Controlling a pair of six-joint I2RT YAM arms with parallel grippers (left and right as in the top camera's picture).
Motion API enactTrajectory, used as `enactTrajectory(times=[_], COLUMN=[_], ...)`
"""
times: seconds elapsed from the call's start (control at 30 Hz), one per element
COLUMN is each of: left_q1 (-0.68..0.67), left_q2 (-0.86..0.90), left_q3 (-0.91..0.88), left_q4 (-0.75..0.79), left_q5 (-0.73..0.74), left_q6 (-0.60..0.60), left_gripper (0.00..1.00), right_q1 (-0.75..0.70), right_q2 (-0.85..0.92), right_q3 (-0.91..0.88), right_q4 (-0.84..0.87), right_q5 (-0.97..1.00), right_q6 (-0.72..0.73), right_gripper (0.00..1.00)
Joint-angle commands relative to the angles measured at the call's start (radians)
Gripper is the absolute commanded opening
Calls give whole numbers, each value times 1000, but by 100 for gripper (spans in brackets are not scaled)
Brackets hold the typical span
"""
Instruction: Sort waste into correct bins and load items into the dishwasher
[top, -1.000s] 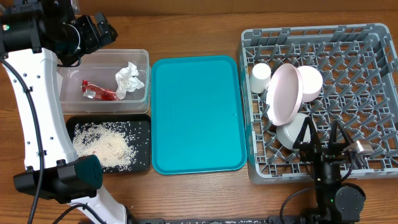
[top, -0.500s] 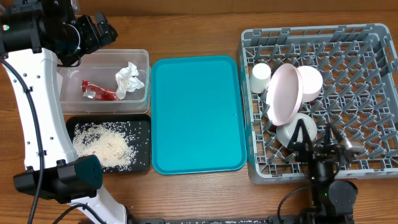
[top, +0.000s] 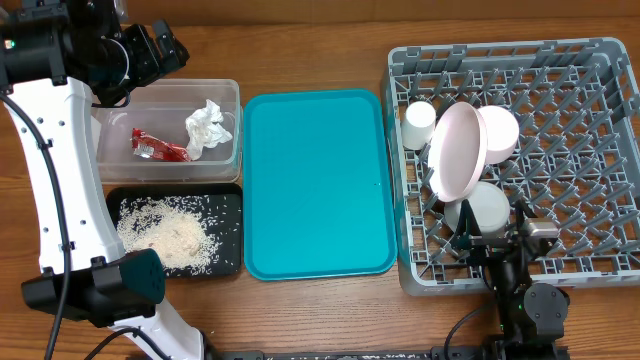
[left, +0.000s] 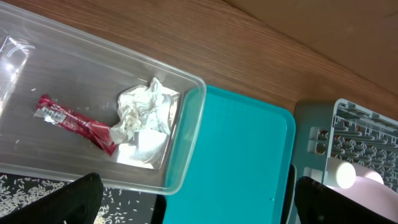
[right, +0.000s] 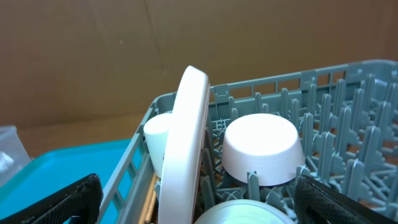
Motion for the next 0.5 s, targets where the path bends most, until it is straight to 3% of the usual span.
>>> enactTrajectory(times=[0.0, 0.47], left_q1=[-8, -8], left_q2=[-2, -2], left_q3=[14, 14], left_q4=[0, 0], left_q5=[10, 10], left_q6=[-6, -6], left_gripper=[100, 100], right_q1=[12, 21], right_q2=[-11, -10], right_q3=[-11, -10], right_q4=[6, 8], right_q5=[-11, -18], right_q6=[-106, -125], right_gripper=[100, 100])
